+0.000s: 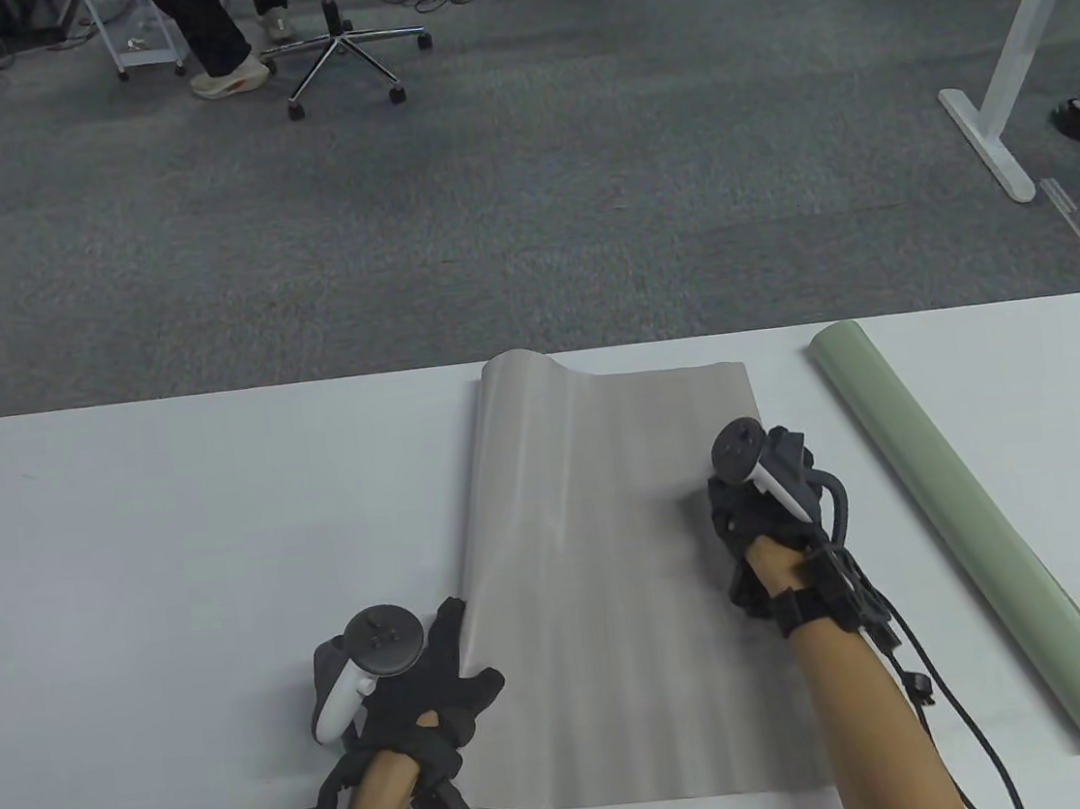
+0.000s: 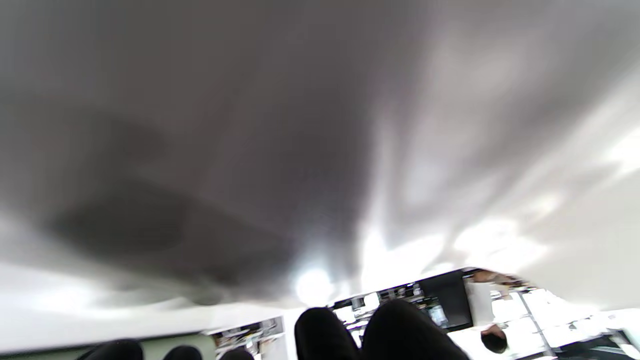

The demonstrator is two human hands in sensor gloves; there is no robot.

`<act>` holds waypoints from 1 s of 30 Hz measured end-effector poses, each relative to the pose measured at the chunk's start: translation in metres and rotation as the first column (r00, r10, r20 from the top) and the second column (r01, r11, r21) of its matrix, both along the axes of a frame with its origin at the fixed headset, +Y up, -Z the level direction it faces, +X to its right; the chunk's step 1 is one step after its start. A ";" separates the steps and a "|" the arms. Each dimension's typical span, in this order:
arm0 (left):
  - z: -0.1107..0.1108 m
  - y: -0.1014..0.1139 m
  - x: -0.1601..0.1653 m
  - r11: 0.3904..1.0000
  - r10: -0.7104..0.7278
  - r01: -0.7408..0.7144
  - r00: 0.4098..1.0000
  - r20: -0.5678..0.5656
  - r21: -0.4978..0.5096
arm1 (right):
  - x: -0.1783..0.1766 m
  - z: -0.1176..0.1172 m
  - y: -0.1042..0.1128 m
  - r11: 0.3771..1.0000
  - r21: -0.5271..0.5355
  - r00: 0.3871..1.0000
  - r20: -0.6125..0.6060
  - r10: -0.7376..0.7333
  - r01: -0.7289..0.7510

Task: Unroll desk mats and stack together

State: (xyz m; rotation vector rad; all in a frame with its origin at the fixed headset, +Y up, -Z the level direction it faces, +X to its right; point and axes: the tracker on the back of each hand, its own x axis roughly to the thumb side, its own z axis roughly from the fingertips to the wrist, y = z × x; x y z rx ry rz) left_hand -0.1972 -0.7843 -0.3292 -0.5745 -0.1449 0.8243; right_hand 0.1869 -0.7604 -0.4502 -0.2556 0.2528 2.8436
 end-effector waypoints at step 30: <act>0.012 -0.022 0.010 0.525 0.751 -0.793 0.603 -0.270 -0.310 | -0.117 0.185 -0.029 0.949 -0.259 0.978 -0.153 0.145 -0.181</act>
